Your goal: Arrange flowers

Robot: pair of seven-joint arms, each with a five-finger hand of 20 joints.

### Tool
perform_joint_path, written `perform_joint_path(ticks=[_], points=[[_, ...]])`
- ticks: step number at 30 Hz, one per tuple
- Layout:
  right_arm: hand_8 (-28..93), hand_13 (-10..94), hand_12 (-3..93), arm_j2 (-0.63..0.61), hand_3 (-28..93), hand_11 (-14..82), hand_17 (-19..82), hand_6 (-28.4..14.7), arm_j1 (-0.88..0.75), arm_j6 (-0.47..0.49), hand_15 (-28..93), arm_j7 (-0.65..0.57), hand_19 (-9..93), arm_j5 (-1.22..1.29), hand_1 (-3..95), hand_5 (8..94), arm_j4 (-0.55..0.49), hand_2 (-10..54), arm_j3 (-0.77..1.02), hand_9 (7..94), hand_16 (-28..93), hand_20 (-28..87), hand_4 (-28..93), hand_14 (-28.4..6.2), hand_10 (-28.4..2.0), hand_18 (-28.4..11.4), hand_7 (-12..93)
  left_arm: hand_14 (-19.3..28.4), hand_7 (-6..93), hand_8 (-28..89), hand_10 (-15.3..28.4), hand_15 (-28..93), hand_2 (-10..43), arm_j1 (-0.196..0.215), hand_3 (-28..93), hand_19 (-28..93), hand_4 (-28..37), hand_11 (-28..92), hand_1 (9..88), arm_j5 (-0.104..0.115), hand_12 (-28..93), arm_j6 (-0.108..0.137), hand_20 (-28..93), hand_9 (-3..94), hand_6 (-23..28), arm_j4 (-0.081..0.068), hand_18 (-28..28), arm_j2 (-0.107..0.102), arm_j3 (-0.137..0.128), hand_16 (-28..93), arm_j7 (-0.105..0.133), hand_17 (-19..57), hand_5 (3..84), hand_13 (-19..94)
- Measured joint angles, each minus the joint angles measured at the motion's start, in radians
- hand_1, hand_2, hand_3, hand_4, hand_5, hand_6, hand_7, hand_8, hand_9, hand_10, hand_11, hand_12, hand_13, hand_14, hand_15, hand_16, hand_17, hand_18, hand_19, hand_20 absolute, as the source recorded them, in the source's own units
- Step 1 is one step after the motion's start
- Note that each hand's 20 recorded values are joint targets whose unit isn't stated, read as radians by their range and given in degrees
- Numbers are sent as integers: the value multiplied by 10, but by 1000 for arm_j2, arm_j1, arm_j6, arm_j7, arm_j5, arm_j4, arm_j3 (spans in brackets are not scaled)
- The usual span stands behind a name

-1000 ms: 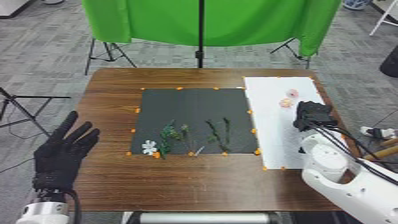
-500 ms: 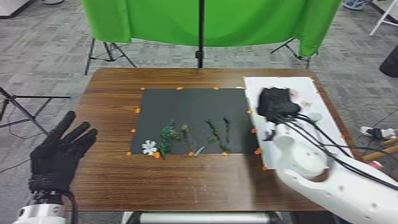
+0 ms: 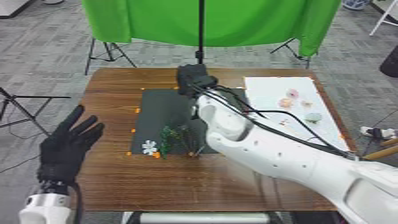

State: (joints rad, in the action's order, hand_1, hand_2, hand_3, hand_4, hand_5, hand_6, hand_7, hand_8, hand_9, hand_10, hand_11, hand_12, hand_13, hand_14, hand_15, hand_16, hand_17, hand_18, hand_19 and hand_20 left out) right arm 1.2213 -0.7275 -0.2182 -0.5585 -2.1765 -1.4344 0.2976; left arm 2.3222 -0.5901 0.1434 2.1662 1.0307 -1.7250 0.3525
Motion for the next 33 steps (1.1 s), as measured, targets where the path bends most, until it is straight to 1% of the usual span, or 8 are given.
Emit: perform_joint_path(ticks=[6, 8, 13, 17, 19, 24, 31, 33], points=[[-10, 716, 271, 60, 615, 366, 235, 54, -17, 15, 722, -27, 818, 4, 563, 813, 1, -95, -35, 855, 209, 429, -283, -51, -69, -200, 147, 284, 14, -31, 256, 530, 64, -79, 760, 656, -257, 159, 229, -15, 108, -29, -238, 276, 81, -23, 284, -4, 19, -197, -28, -111, 328, 168], [-14, 712, 265, 61, 593, 370, 232, 58, -12, 20, 722, -34, 816, 8, 568, 807, 1, -88, -73, 850, 209, 430, -283, -52, -70, -200, 138, 284, 21, -30, 261, 541, 65, -99, 766, 676, -260, 151, 223, -16, 118, -35, -278, 266, 81, -27, 284, -8, 25, -216, -30, -118, 322, 151], [-16, 703, 231, 63, 560, 389, 229, 62, -1, 52, 723, -69, 813, 28, 564, 782, 15, -77, -125, 836, 210, 434, -283, -54, -75, -200, 121, 284, 20, -27, 266, 533, 67, -140, 764, 680, -257, 126, 223, -12, 125, -40, -283, 259, 80, -39, 284, -29, 50, -219, -27, -126, 320, 133], [-23, 692, 229, 64, 573, 393, 219, 59, -9, 105, 727, -90, 809, 25, 542, 752, 18, -87, -113, 826, 207, 438, -283, -58, -77, -201, 119, 284, 16, -24, 266, 515, 66, -148, 767, 679, -254, 105, 222, -1, 138, -39, -283, 259, 78, -40, 284, -56, 64, -212, -17, -130, 319, 128], [-28, 683, 230, 65, 597, 394, 213, 60, -15, 129, 731, -93, 806, 24, 521, 729, 18, -94, -103, 816, 207, 443, -283, -61, -79, -202, 125, 284, 15, -23, 263, 511, 65, -148, 768, 677, -253, 100, 222, 0, 142, -39, -283, 258, 77, -40, 284, -62, 64, -207, -17, -131, 319, 126], [-119, 664, 207, 65, 688, 419, 203, 52, -31, 178, 746, -87, 805, 13, 431, 661, 17, -95, -80, 787, 198, 452, -283, -69, -94, -206, 135, 284, 19, -20, 260, 524, 78, -148, 770, 685, -257, 95, 217, -1, 162, -39, -282, 238, 78, -40, 284, -54, 57, -201, -26, -153, 301, 95], [-121, 661, 202, 65, 714, 419, 202, 45, -38, 180, 751, -81, 806, 3, 382, 654, 14, -95, -75, 785, 193, 456, -283, -77, -97, -210, 132, 284, 13, -22, 264, 524, 66, -145, 768, 677, -248, 103, 225, -5, 152, -41, -282, 257, 79, -40, 284, -37, 50, -212, -37, -130, 318, 127], [-121, 661, 201, 63, 714, 420, 201, 42, -39, 174, 751, -79, 807, -5, 376, 651, 7, -95, -75, 785, 192, 458, -283, -78, -97, -213, 132, 284, 15, -28, 260, 537, 64, -140, 765, 675, -247, 142, 230, -6, 135, -41, -282, 266, 85, -40, 284, -33, 45, -219, -41, -124, 325, 148]])
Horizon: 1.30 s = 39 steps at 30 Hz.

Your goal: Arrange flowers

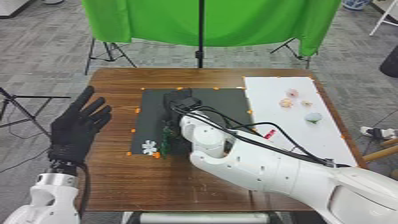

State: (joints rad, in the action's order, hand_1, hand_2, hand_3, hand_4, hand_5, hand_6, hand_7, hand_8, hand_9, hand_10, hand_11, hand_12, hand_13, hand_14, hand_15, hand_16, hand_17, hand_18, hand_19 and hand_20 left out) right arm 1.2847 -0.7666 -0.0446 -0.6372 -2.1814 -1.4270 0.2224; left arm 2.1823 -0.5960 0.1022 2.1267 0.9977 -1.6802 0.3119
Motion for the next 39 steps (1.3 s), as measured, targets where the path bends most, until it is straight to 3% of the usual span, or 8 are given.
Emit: perform_joint_path(ticks=[7, 10, 12, 17, 22, 26, 31, 39], points=[[-123, 631, 201, -38, 726, 440, 191, 27, -47, -37, 767, 30, 807, 22, 363, 625, -109, -91, 88, 750, 189, 463, -282, -90, -108, -218, 132, 284, 39, -63, 219, 486, 50, 60, 781, 645, -260, 204, 241, -8, 79, 1, -244, 307, 87, 25, 284, 39, -38, -153, -21, -98, 343, 221], [-124, 615, 192, -81, 735, 437, 177, 22, -74, -88, 767, 21, 798, 149, 353, 621, -211, -91, 152, 733, 180, 464, -283, -101, -115, -221, 133, 284, 54, -77, 208, 464, 50, 93, 786, 624, -268, 202, 240, -7, 78, 4, -195, 313, 81, 34, 284, 56, -41, -121, -20, -97, 341, 228], [-126, 600, 179, -118, 742, 412, 169, 20, -91, -123, 757, 7, 787, 238, 346, 618, -282, -93, 198, 721, 169, 461, -283, -107, -118, -222, 137, 284, 58, -78, 202, 455, 51, 113, 792, 618, -271, 197, 236, 2, 77, 14, -183, 316, 78, 36, 284, 57, -34, -116, -5, -98, 340, 231], [-127, 570, 159, -233, 757, 354, 156, 14, -163, -141, 717, -18, 764, 247, 334, 596, -423, -95, 352, 679, 138, 449, -283, -120, -129, -223, 140, 284, 65, -83, 195, 438, 53, 160, 797, 603, -279, 189, 230, 45, 82, 41, -151, 317, 73, 40, 284, 20, -20, -104, 69, -99, 338, 234], [-129, 556, 149, -405, 767, 302, 159, 9, -269, -142, 711, -61, 763, 196, 333, 578, -519, -95, 507, 632, 126, 441, -283, -129, -145, -226, 145, 283, 66, -84, 194, 424, 56, 186, 801, 591, -282, 180, 224, 57, 84, 54, -122, 318, 71, 44, 284, -9, -18, -92, 88, -100, 336, 237], [-130, 554, 140, -543, 775, 262, 188, 2, -378, -142, 713, -128, 779, 175, 337, 560, -537, -95, 628, 592, 117, 434, -283, -132, -161, -230, 146, 282, 67, -84, 194, 421, 57, 199, 801, 586, -283, 178, 222, 61, 86, 60, -109, 318, 71, 47, 284, -14, -18, -88, 98, -99, 336, 237], [-131, 545, 142, -668, 780, 226, 204, -7, -506, -144, 716, -240, 803, 95, 343, 548, -520, -95, 713, 545, 93, 363, -283, -135, -171, -221, 146, 281, 67, -85, 193, 417, 58, 200, 802, 581, -283, 175, 221, 55, 87, 59, -95, 319, 69, 47, 284, -1, -18, -85, 97, -100, 335, 239], [-130, 484, 137, -701, 791, 183, 193, -12, -644, -88, 726, -336, 814, -15, 345, 503, -465, -95, 774, 475, 81, 346, -283, -154, -186, -224, 143, 280, 69, -86, 193, 412, 58, 200, 803, 575, -283, 171, 219, 42, 88, 57, -80, 319, 69, 47, 284, 27, -22, -83, 85, -100, 335, 240]])
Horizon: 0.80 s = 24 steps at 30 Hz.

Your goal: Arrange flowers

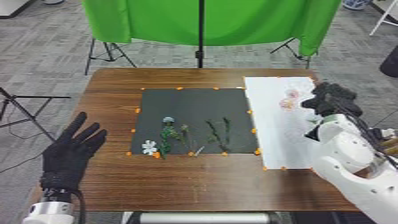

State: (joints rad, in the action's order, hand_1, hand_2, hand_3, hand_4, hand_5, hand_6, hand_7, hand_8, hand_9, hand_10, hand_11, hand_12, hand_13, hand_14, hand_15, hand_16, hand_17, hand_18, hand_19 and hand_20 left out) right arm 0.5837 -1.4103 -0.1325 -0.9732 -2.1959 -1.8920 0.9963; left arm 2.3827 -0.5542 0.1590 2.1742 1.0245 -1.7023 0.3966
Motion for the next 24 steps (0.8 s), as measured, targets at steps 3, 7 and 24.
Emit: perform_joint_path(ticks=[3, 7, 24], points=[[-128, 471, 135, 3, 791, 173, 184, -9, -10, 73, 720, -6, 811, -2, 349, 488, 29, -95, -8, 462, 73, 342, -283, -160, -190, -226, 143, 279, 68, -86, 194, 411, 58, 3, 803, 573, -283, 171, 219, -2, 89, -1, -75, 320, 68, 1, 284, 5, -2, -82, -5, -99, 335, 240], [-131, 496, 135, 6, 796, 176, 190, 7, -8, 119, 702, -6, 809, 20, 365, 500, 61, -95, -25, 499, 64, 339, -283, -155, -173, -230, 148, 279, 69, -86, 192, 408, 58, 3, 804, 570, -283, 171, 219, -6, 89, -2, -70, 320, 68, 1, 284, 11, -4, -81, -10, -99, 334, 241], [17, 808, 325, 17, 662, 147, 370, 25, 155, -79, 566, -31, 900, -113, 599, 860, 191, -95, -268, 937, 253, 314, -283, -31, -57, -179, 167, 277, 71, -88, 193, 408, 60, -4, 803, 563, -283, 171, 221, -14, 89, -9, -53, 321, 67, 0, 284, 22, -1, -79, -18, -99, 334, 242]])
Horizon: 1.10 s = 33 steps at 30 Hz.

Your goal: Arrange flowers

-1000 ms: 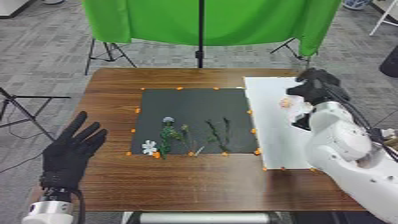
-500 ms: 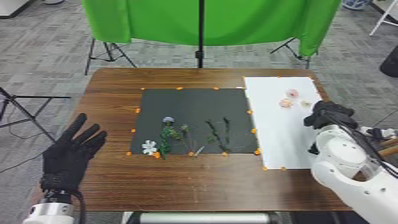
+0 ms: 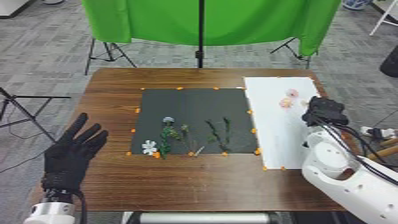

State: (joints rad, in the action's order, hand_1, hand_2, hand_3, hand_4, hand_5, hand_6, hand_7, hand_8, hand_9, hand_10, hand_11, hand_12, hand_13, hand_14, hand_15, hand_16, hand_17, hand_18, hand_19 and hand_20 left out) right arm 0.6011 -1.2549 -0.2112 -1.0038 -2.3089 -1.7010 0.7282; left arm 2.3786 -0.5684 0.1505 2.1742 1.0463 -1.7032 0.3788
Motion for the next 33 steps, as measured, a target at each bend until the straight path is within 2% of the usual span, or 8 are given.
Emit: perform_joint_path(ticks=[3, 7, 10, 14, 20, 26, 30, 33], points=[[17, 810, 325, -5, 670, 154, 371, 25, -47, -51, 569, 11, 903, -12, 595, 862, -66, -95, 41, 937, 256, 314, -283, -33, -59, -179, 165, 278, 72, -89, 193, 409, 60, 1, 803, 562, -282, 171, 221, 0, 88, 0, -50, 321, 67, 1, 284, 0, -3, -81, -1, -99, 334, 241], [20, 800, 332, -1, 683, 152, 363, 23, -14, -134, 578, 80, 903, -16, 587, 861, -150, -95, -43, 937, 262, 315, -283, -34, -63, -178, 164, 278, 74, -89, 193, 412, 60, 3, 806, 562, -282, 174, 220, 0, 88, 0, -47, 320, 68, 3, 284, 3, -12, -81, -7, -101, 332, 240], [23, 786, 339, 36, 690, 141, 353, 19, 80, -136, 581, 174, 900, 0, 584, 858, -178, -95, -166, 937, 265, 315, -283, -35, -68, -177, 165, 278, 73, -91, 192, 410, 60, 4, 805, 559, -282, 174, 221, -1, 86, 0, -44, 320, 67, 4, 284, 4, -13, -83, -8, -100, 333, 241], [23, 784, 344, 146, 692, 141, 350, 22, 205, -119, 584, 272, 900, 88, 581, 858, -183, -95, -269, 937, 264, 316, -283, -38, -66, -178, 167, 278, 80, -93, 193, 417, 61, 4, 811, 560, -282, 177, 217, -2, 86, 0, -40, 317, 66, 4, 284, 4, -12, -81, -10, -104, 329, 237], [21, 785, 348, 316, 697, 160, 346, 32, 343, -104, 593, 307, 900, 77, 569, 861, -143, -95, -375, 937, 263, 322, -283, -41, -65, -182, 170, 278, 80, -95, 192, 412, 61, 2, 814, 556, -283, 176, 216, -8, 86, -2, -35, 319, 66, 4, 284, 5, -12, -80, -21, -105, 330, 239], [14, 770, 359, 445, 707, 212, 323, 42, 387, -70, 626, 350, 901, 61, 551, 861, -53, -95, -407, 926, 258, 340, -283, -49, -64, -192, 180, 274, 84, -100, 193, 392, 61, 0, 822, 546, -283, 169, 214, -8, 88, -2, -22, 330, 63, 4, 284, 4, -14, -68, -25, -104, 335, 251], [7, 752, 362, 505, 707, 226, 314, 47, 401, -30, 654, 359, 900, 50, 547, 860, 9, -95, -446, 916, 257, 345, -283, -51, -63, -193, 184, 269, 90, -109, 192, 369, 60, -6, 824, 536, -283, 165, 214, -6, 90, -2, -4, 343, 61, 3, 284, -6, -9, -56, -23, -103, 337, 267], [-8, 734, 345, 535, 699, 256, 307, 47, 410, 4, 683, 358, 894, 50, 540, 852, 40, -95, -479, 902, 228, 357, -283, -57, -65, -195, 188, 266, 93, -114, 190, 355, 61, -18, 825, 528, -283, 164, 215, -2, 89, -1, 7, 350, 65, 1, 284, -22, 0, -48, -19, -100, 343, 279]])
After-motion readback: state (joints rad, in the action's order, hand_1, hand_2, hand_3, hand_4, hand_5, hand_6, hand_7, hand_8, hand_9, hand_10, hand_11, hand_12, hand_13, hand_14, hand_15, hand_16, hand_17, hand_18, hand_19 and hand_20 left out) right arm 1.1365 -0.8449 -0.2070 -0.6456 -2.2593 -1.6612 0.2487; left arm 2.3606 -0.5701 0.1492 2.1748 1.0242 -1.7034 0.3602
